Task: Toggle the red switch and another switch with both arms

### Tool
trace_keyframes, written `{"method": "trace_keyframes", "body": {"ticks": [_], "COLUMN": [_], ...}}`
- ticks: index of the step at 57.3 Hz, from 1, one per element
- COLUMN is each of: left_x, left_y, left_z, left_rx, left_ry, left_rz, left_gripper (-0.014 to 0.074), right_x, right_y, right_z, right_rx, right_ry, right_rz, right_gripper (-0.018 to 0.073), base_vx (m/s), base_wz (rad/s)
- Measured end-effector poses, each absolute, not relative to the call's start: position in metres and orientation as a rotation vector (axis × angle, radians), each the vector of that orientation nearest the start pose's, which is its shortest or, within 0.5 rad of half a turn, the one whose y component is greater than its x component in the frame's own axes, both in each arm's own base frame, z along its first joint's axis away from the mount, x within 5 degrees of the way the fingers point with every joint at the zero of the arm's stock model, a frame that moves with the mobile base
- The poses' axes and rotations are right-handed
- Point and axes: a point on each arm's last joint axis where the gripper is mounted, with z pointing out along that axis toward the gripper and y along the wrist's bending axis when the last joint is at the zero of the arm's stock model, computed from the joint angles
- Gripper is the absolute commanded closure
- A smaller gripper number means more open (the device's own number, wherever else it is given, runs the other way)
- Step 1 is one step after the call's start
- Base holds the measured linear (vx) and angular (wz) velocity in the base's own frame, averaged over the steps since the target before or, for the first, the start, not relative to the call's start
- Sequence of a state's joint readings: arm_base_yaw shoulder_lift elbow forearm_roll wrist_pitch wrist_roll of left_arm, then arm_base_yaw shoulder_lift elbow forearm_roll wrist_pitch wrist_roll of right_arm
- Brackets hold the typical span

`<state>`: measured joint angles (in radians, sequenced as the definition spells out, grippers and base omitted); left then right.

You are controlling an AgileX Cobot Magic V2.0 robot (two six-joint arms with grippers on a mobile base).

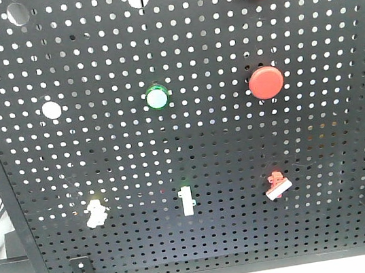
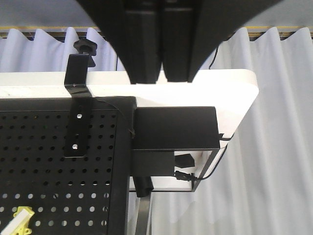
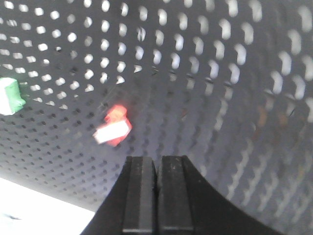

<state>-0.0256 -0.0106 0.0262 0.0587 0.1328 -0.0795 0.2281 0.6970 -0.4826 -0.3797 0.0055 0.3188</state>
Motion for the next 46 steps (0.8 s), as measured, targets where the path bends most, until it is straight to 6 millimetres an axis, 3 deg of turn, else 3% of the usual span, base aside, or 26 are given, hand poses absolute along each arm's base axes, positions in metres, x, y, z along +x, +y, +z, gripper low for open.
{"method": "trace_keyframes", "body": {"ticks": [10, 19, 27, 35, 46], "left_x": [0.057, 0.057, 0.057, 0.057, 0.057], "left_y": [-0.001, -0.001, -0.001, -0.001, -0.001], "left_z": [0.193, 0.193, 0.193, 0.193, 0.192], "left_rx": [-0.002, -0.002, -0.002, -0.003, -0.003], "left_ry": [1.632, 1.632, 1.632, 1.634, 1.636], "left_rz": [-0.03, -0.03, -0.03, -0.03, -0.029], "left_gripper": [0.0594, 0.0594, 0.0594, 0.0594, 0.0594], "right_x": [0.101, 0.071, 0.059, 0.057, 0.057], "right_y": [0.01, 0.001, 0.0, 0.0, 0.0], "right_z": [0.27, 0.227, 0.21, 0.198, 0.193], "right_rx": [-0.144, -0.06, -0.048, -0.052, -0.052], "right_ry": [1.518, 1.449, 1.455, 1.567, 1.611], "right_rz": [0.003, -0.05, -0.049, -0.047, -0.045], "right_gripper": [0.0566, 0.0566, 0.0566, 0.0566, 0.0566], "base_vx": [0.0, 0.0, 0.0, 0.0, 0.0], "base_wz": [0.0, 0.0, 0.0, 0.0, 0.0]}}
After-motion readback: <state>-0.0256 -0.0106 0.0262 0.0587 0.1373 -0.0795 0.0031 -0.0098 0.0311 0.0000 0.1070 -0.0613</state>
